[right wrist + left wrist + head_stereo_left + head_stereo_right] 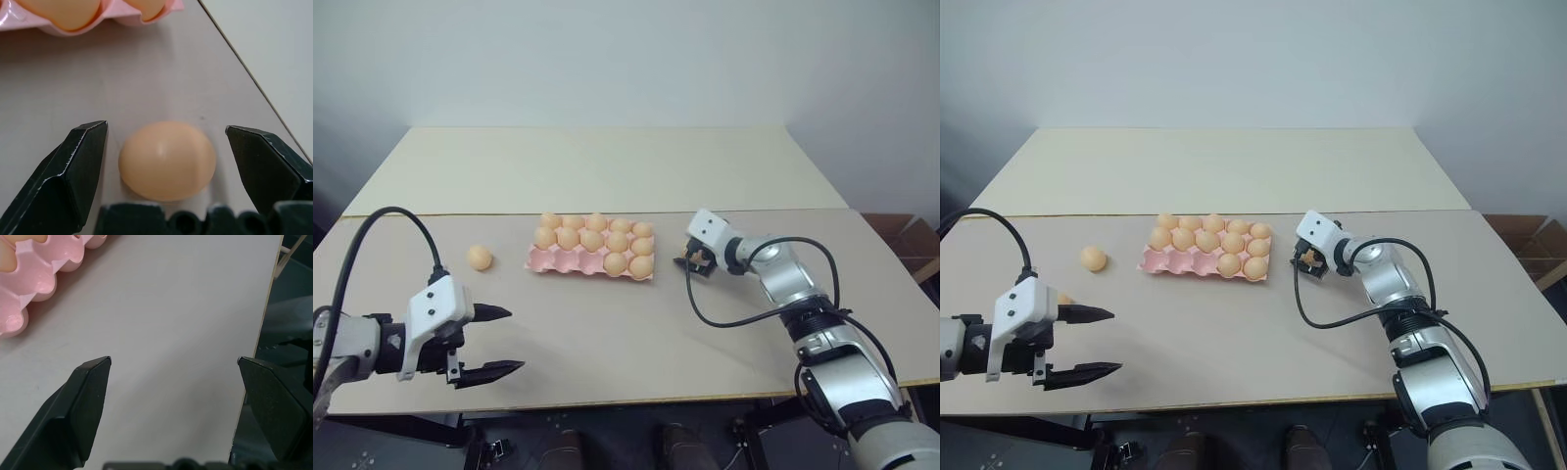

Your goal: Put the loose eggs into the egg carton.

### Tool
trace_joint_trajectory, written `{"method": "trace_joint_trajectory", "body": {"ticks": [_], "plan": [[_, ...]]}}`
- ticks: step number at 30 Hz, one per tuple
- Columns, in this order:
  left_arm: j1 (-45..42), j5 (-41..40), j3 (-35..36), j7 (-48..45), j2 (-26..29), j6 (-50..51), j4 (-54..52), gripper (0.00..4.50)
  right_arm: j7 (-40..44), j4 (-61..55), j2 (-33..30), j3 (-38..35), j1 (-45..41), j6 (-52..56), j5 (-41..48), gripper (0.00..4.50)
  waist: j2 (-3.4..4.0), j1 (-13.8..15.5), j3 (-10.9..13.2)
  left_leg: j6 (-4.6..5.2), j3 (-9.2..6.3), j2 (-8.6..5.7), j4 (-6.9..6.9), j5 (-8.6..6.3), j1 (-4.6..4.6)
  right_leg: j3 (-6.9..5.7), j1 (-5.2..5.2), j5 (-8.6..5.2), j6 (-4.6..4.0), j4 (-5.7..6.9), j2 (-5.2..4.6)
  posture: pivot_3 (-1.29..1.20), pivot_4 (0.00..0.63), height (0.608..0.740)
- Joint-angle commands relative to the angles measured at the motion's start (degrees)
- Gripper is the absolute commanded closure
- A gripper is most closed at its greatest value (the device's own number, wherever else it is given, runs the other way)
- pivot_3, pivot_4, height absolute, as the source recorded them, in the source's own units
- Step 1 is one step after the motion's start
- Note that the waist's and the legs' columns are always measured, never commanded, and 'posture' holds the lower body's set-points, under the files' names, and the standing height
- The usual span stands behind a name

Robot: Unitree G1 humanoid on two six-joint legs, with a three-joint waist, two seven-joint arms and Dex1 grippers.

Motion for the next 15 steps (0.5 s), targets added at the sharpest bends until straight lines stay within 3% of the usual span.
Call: {"method": "trace_joint_trajectory", "body": {"ticks": [1,6,15], "plan": [[-0.47,-0.10,0.98,0.02,0.70,-0.56,-1.01,0.00,0.88,-0.36,0.18,-1.36,-1.73,-1.19,0.51,0.40,0.00,0.01,0.00,0.00,0.00,0.00,0.00,0.00,0.00,0.00,0.00,0.00,0.00,0.00,0.00,0.00,0.150,0.740],[-0.66,-0.24,0.96,-0.10,0.79,-0.49,-0.80,0.00,0.51,-0.58,0.30,-0.99,-1.49,-1.08,-0.38,1.88,0.00,-0.07,0.00,0.00,0.00,0.00,0.00,0.00,0.00,0.00,0.00,0.01,0.01,0.00,0.00,0.00,0.150,0.740],[-1.67,-0.32,0.64,-0.35,0.92,-0.48,-0.32,0.00,-0.81,-8.11,-0.55,-1.83,-0.10,0.72,-1.24,1.95,0.01,-0.09,0.00,0.00,0.00,0.00,0.00,0.00,0.00,0.01,0.00,0.00,0.01,0.00,0.00,0.00,0.150,0.740]]}}
